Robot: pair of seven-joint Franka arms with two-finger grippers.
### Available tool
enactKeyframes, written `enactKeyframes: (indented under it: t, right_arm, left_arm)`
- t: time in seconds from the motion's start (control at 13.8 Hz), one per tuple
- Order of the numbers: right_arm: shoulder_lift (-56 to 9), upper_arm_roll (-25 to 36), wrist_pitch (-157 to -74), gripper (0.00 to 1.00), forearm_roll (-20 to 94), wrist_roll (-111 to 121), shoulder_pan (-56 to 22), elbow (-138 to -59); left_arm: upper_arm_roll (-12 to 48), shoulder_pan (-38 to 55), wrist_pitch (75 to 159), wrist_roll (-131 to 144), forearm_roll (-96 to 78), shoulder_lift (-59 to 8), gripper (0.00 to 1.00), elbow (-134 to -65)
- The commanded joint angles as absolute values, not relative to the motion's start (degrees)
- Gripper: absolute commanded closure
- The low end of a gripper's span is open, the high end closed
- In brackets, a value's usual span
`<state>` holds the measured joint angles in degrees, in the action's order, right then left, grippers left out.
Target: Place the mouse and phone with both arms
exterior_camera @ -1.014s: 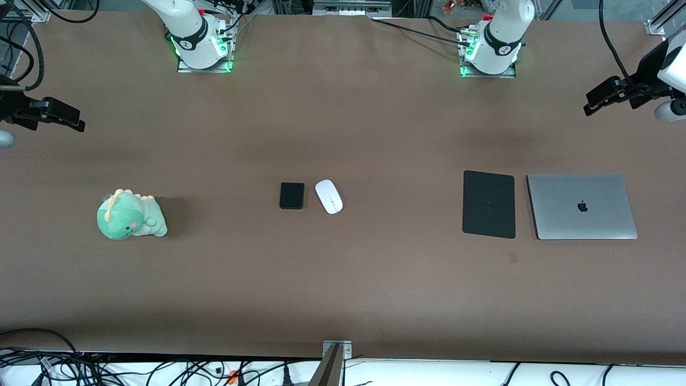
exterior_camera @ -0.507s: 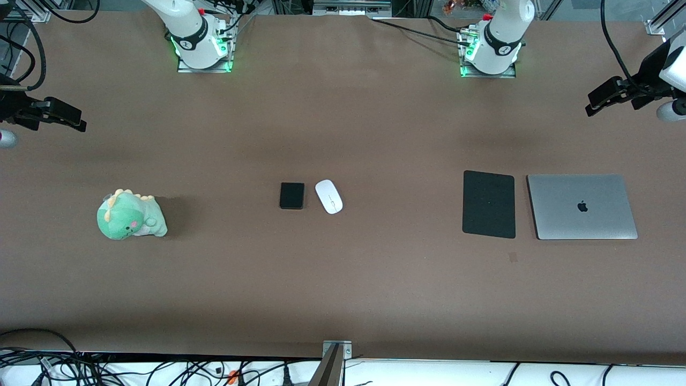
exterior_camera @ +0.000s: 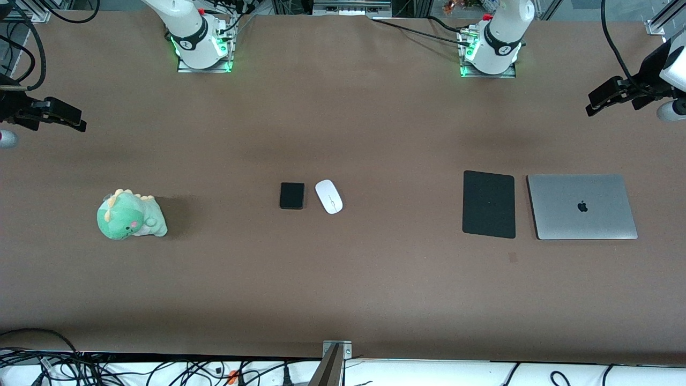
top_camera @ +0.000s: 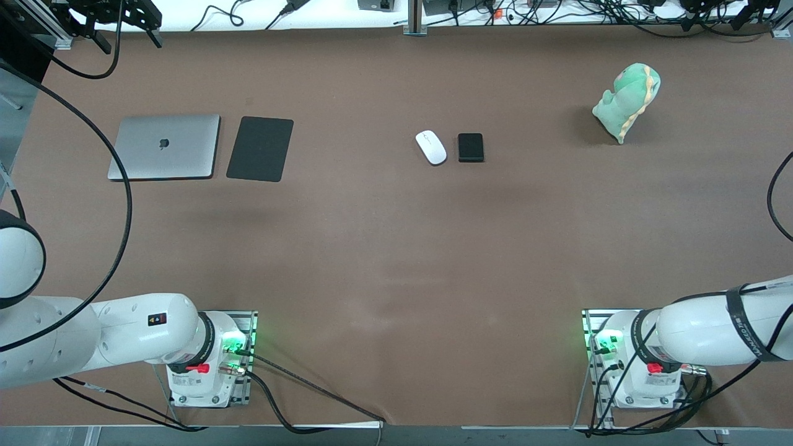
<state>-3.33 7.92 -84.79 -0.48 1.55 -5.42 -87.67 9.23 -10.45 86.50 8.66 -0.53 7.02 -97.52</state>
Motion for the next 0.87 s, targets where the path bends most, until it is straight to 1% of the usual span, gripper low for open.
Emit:
enactKeyframes:
  t: [0.0,0.8]
  right_arm:
    - [-3.60,7.65,-84.29,0.00,-0.18,1.49,-5.27,-86.48]
    - [-3.69,7.65,-84.38,0.00,-0.18,1.58,-5.27,-86.48]
  left_arm:
    - [9.93,-11.07,87.10,7.38,0.62,8.09,0.00,-98.17]
    - [9.58,-11.43,86.48,7.21,0.62,8.26,0.00,-97.91]
